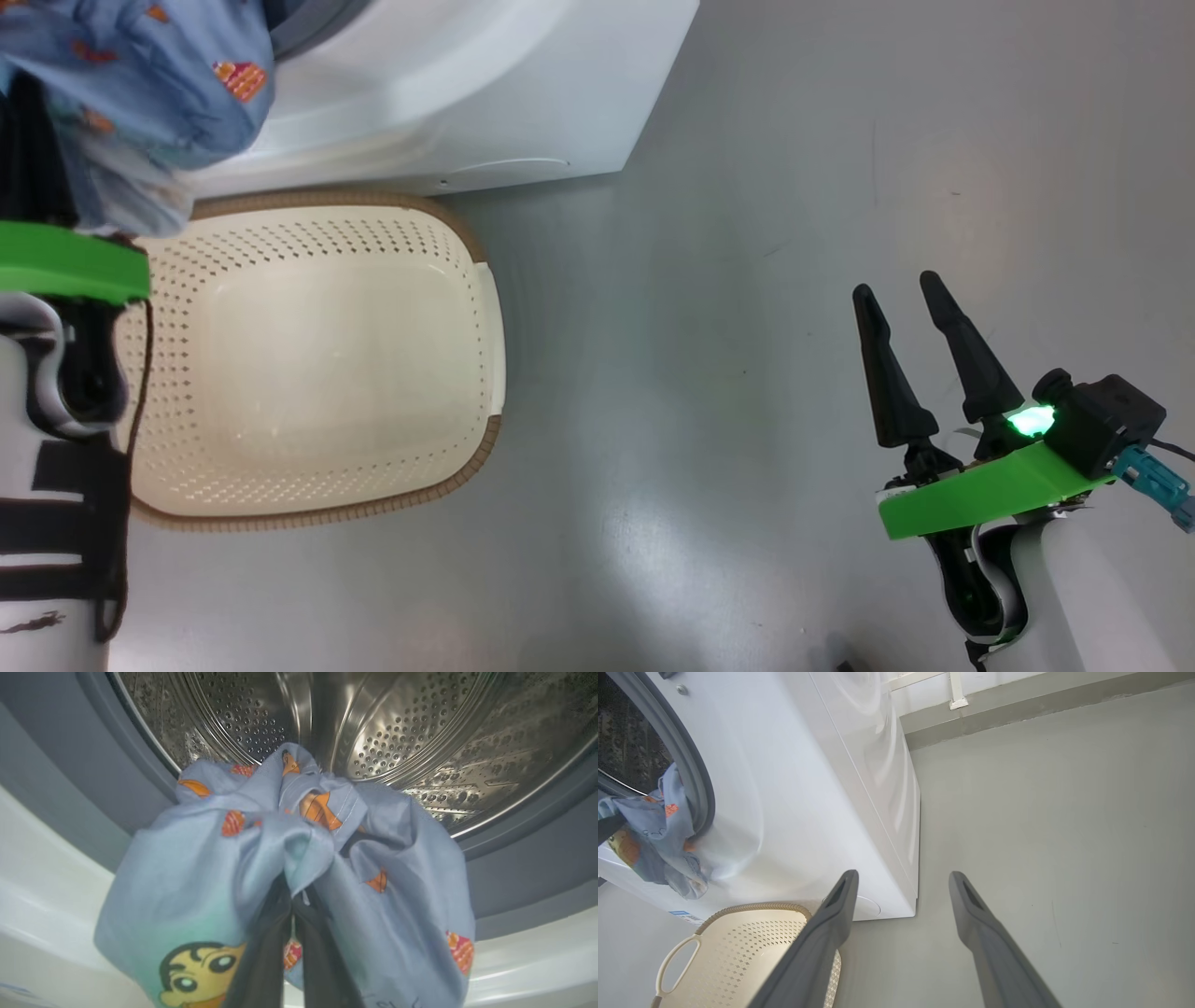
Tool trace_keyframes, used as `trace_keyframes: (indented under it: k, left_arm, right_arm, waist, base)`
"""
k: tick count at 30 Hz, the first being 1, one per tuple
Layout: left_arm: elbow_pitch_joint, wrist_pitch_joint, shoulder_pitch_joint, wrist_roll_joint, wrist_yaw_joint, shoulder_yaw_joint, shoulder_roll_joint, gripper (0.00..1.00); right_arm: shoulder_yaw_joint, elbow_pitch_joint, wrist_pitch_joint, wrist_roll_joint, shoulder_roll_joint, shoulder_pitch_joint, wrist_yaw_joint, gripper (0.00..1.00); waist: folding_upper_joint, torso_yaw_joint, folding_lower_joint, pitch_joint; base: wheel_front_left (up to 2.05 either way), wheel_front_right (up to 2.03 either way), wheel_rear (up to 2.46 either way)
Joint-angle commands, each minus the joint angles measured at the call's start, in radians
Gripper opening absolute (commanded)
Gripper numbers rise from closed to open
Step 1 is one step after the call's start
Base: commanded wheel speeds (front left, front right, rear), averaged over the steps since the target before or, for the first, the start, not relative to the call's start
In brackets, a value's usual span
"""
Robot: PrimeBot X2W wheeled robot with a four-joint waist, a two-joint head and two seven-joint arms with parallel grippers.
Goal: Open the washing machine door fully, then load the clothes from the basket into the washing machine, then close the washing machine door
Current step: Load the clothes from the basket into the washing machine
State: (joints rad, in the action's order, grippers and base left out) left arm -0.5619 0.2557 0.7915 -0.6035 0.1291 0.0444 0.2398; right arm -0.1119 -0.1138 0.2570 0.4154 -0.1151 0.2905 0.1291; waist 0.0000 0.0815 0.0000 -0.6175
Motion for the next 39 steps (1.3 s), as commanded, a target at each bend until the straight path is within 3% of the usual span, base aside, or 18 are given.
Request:
trace_keyframes:
  k: [1,5,10,22,25,28,33,39]
  left_arm:
    - [0.054,0.006,-0.018,0.0,0.002,-0.038,0.042,0.0]
    - [0.102,0.006,-0.008,0.007,0.002,-0.023,0.047,0.0]
    - [0.061,0.006,0.045,0.005,0.002,0.041,0.077,0.0]
    - [-0.255,0.006,0.367,-0.05,0.002,0.255,0.179,0.0]
    - [-0.283,0.006,0.445,-0.024,0.002,0.251,0.213,0.0]
    - [-0.254,0.006,0.489,0.027,0.001,0.186,0.237,0.0]
    - [-0.196,0.006,0.459,0.136,0.001,0.077,0.231,0.0]
    - [-0.354,0.006,0.427,0.155,0.001,0.152,0.198,0.0]
  right_arm:
    - [-0.018,0.017,0.005,-0.003,0.007,-0.02,0.002,1.0]
    - [-0.019,0.016,0.005,0.002,0.012,-0.018,0.002,1.0]
    - [-0.027,0.012,0.005,0.008,0.023,-0.014,0.002,1.0]
    - [-0.046,0.005,0.005,0.023,0.045,-0.004,0.002,1.0]
    - [-0.049,0.008,0.005,0.025,0.049,-0.002,0.002,1.0]
    - [-0.05,0.009,0.005,0.026,0.052,-0.003,0.002,1.0]
    - [-0.06,0.008,0.005,0.03,0.057,-0.007,0.002,1.0]
    - [-0.059,0.008,0.005,0.029,0.06,-0.017,0.002,1.0]
  waist:
    - [0.0,-0.001,0.0,0.003]
    - [0.0,0.004,0.0,0.008]
    - [0.0,0.018,0.0,0.009]
    - [0.0,0.089,0.0,0.0]
    - [0.0,0.113,0.0,-0.007]
    - [0.0,0.134,0.0,-0.012]
    - [0.0,0.164,0.0,-0.012]
    - [0.0,0.164,0.0,-0.009]
  base:
    - [0.0,0.0,0.0]
    - [0.0,0.0,0.0]
    - [0.0,0.0,0.0]
    - [0.0,0.0,0.0]
    - [0.0,0.0,0.0]
    - [0.0,0.0,0.0]
    - [0.0,0.0,0.0]
    - [0.0,0.0,0.0]
